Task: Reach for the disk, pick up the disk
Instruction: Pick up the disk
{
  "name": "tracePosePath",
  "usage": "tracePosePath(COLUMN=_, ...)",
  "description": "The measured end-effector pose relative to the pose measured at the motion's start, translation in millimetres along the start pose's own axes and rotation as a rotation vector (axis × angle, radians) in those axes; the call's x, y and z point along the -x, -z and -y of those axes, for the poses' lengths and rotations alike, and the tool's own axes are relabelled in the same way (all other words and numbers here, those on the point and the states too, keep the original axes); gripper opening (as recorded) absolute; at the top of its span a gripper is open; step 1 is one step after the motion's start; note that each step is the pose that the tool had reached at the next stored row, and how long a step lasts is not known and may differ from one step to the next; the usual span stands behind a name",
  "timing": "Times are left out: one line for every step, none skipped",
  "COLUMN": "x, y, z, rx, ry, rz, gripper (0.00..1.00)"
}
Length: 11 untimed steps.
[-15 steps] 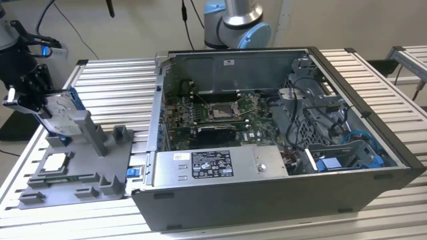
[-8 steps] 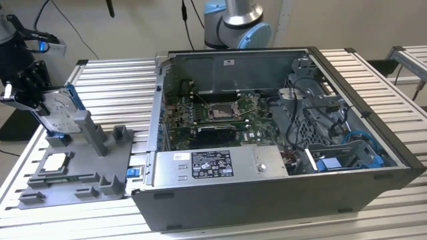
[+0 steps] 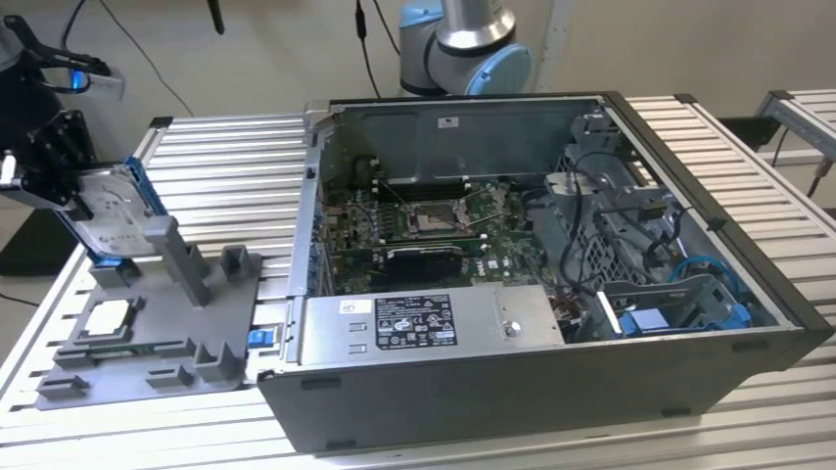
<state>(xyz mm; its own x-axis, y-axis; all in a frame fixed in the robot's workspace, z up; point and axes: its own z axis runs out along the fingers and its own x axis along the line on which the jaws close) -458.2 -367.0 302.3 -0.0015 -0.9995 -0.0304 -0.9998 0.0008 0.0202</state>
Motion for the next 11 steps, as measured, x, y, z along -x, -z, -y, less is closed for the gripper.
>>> tracePosePath(x=0.0, y=1.3, z=0.0, rx=0.0001, ry=0.000, rz=0.0000, gripper=0.00)
tracePosePath(x=0.1, y=2.4, z=0.0, rx=0.0000, ry=0.000, rz=0.0000, gripper=0.00)
tracePosePath(x=0.1, y=3.6, z=-0.1, rx=0.0000, ry=0.000, rz=0.0000, gripper=0.00)
tracePosePath(x=0.1, y=4.7, z=-0.1, rx=0.0000, ry=0.000, rz=0.0000, gripper=0.00)
tracePosePath(x=0.2, y=6.0, z=-0.1, rx=0.0000, ry=0.000, rz=0.0000, gripper=0.00)
tracePosePath(x=0.2, y=7.1, z=-0.1, rx=0.0001, ry=0.000, rz=0.0000, gripper=0.00)
tracePosePath(x=0.2, y=8.2, z=-0.2, rx=0.0000, ry=0.000, rz=0.0000, gripper=0.00)
tracePosePath(x=0.3, y=9.4, z=-0.2, rx=0.0000, ry=0.000, rz=0.0000, gripper=0.00)
tracePosePath(x=0.3, y=10.6, z=-0.2, rx=0.0001, ry=0.000, rz=0.0000, gripper=0.00)
tracePosePath(x=0.4, y=11.7, z=-0.2, rx=0.0001, ry=0.001, rz=0.0000, gripper=0.00)
tracePosePath(x=0.4, y=12.8, z=-0.3, rx=0.0001, ry=0.001, rz=0.0000, gripper=0.00)
